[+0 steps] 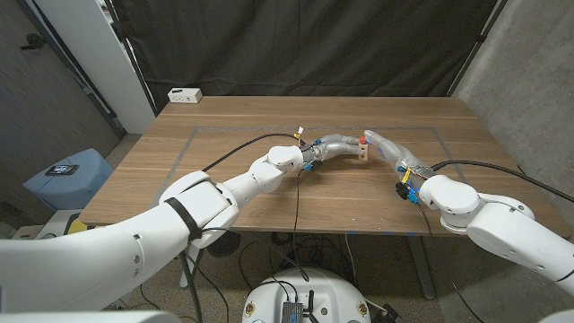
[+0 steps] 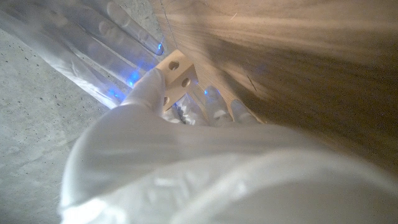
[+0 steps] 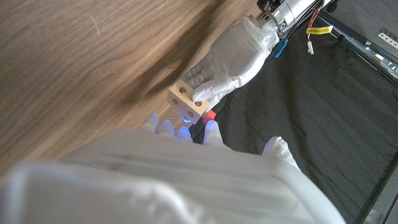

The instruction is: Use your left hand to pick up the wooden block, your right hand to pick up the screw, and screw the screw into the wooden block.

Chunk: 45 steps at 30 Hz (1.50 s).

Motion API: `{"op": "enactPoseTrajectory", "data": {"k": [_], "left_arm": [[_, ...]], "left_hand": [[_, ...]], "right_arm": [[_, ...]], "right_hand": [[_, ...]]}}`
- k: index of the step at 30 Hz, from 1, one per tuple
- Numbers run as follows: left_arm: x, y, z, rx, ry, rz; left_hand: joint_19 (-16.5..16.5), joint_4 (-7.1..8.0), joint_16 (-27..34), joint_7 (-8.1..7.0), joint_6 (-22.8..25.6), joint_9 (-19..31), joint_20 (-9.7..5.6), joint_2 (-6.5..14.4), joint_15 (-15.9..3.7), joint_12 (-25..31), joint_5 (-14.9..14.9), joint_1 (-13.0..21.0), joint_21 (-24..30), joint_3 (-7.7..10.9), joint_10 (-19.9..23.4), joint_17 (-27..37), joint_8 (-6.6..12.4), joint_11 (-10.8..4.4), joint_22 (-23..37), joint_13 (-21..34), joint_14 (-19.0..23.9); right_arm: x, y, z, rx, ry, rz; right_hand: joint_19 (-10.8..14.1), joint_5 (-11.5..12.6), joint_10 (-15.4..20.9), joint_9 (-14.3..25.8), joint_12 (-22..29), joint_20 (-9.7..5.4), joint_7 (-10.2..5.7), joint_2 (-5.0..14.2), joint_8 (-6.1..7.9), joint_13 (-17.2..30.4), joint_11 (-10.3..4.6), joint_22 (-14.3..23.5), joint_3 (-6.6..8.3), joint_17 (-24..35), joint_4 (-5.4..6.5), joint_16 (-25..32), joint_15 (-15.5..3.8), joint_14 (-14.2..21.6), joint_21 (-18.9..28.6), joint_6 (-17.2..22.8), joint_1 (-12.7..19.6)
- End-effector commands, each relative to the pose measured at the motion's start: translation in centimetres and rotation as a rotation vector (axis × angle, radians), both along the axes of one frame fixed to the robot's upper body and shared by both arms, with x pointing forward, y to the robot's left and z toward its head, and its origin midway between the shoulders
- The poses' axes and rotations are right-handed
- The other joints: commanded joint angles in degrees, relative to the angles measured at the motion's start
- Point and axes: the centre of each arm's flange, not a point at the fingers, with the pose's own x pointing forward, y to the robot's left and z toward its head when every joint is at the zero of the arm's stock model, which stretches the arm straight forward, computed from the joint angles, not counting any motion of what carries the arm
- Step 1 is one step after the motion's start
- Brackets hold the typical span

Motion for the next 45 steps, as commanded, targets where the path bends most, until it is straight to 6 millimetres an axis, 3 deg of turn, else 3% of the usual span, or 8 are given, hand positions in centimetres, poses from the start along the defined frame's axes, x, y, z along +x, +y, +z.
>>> {"op": "enactPoseTrajectory", "data": {"k": [1,15,45], "left_arm": [[0.1,-0.1,0.0,0.002,0.006,0.003],[0.2,-0.1,0.1,0.000,0.010,0.007],[0.0,0.0,0.5,0.008,-0.009,-0.001]], "left_hand": [[0.2,0.32,0.3,0.10,0.6,0.2,-0.05,0.5,-3.42,0.3,0.6,0.0,0.3,-0.05,0.2,0.2,0.23,0.00,0.2,0.3,0.6],[0.2,0.32,0.3,0.20,0.6,0.2,-0.02,0.5,-3.46,0.3,0.6,0.0,0.3,-0.01,0.2,0.2,0.23,-0.02,0.2,0.3,0.6],[0.2,0.23,0.3,0.28,0.7,0.2,-0.02,0.5,-3.45,0.3,0.6,0.1,0.3,-0.02,0.3,0.2,0.24,-0.05,0.2,0.3,0.6]], "right_arm": [[-0.3,0.5,0.0,-0.009,0.005,0.014],[-0.4,0.8,0.4,-0.013,-0.006,0.024],[0.1,-2.2,0.7,-0.004,0.007,-0.038]], "right_hand": [[-0.1,0.5,-9.4,0.2,0.2,0.26,-0.12,0.38,0.03,0.2,0.41,0.2,0.36,0.0,-0.05,0.4,0.47,-11.2,0.4,0.3,-0.2],[0.0,0.5,-9.3,0.2,0.2,0.17,-0.08,0.36,0.07,0.2,0.47,0.2,0.40,0.0,-0.09,0.4,0.46,-11.2,0.4,0.5,-0.1],[-0.1,0.5,-9.6,0.2,0.0,0.27,-0.03,0.25,-0.65,0.2,0.57,0.2,0.47,0.0,-0.17,0.3,0.58,-11.3,0.4,-1.2,-0.1]]}}
